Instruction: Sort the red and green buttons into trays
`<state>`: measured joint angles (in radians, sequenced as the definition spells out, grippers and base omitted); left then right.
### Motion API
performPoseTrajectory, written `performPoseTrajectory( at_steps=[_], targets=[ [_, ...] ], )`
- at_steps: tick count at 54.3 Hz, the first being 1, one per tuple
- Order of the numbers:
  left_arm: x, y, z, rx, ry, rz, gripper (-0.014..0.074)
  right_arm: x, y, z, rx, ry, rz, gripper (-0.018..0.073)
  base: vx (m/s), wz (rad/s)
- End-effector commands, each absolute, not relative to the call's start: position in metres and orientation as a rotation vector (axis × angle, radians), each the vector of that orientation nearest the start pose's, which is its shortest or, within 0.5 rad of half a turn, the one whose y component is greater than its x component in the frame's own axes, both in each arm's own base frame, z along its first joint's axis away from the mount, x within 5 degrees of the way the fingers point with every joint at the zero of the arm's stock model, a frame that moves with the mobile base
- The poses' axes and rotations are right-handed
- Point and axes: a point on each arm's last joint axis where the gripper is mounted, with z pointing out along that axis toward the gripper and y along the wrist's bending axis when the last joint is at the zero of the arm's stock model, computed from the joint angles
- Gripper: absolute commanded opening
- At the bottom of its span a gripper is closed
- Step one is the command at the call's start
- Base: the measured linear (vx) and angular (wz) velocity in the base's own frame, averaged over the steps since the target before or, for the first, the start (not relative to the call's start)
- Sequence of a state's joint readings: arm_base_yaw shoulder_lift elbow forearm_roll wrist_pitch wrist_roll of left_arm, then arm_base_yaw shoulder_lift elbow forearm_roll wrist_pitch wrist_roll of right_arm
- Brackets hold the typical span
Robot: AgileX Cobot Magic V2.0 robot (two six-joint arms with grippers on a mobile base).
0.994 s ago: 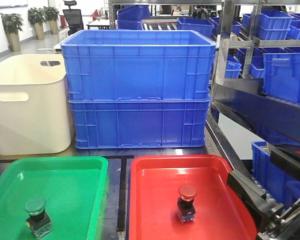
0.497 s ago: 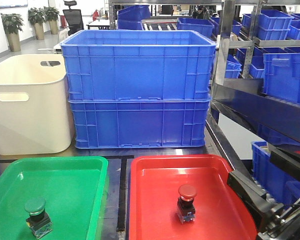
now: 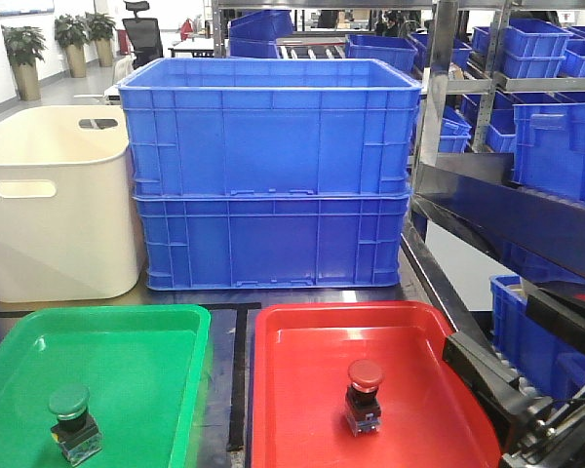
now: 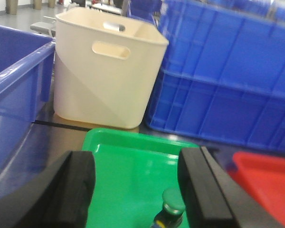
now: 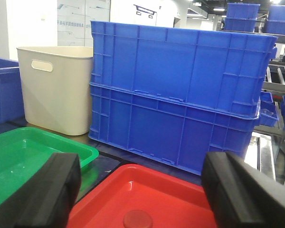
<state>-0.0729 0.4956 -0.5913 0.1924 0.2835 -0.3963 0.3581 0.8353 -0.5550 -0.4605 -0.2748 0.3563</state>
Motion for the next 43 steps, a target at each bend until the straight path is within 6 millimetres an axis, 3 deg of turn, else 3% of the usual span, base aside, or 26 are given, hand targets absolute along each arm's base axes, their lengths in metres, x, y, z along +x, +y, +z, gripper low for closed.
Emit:
performPoseTrajectory(
  at_steps=[1,11,20,33,43],
  targets=[
    [0.101,-0.006,0.368,-0.051,1.542,-0.143,0.0473,0.162,0.075,0.353,-0.430,1.360,0.338,0.0585,0.00,0.00],
    [0.100,-0.007,0.377,-0.009,1.440,-0.122,0.0373,0.162,0.075,0.353,-0.430,1.360,0.338,0.0585,0.00,0.00],
    [0.092,-0.007,0.368,-0.030,1.403,-0.156,0.0242,0.162,0.075,0.353,-0.430,1.360,0.338,0.0585,0.00,0.00],
    [0.070,-0.006,0.305,-0.017,1.294,-0.163,0.0006,0.162,0.075,0.353,-0.430,1.360,0.338,0.0585,0.00,0.00],
    [0.057,-0.005,0.245,-0.017,1.301,-0.165,-0.0007,0.162,0.075,0.353,-0.430,1.360,0.338,0.0585,0.00,0.00]
  ],
)
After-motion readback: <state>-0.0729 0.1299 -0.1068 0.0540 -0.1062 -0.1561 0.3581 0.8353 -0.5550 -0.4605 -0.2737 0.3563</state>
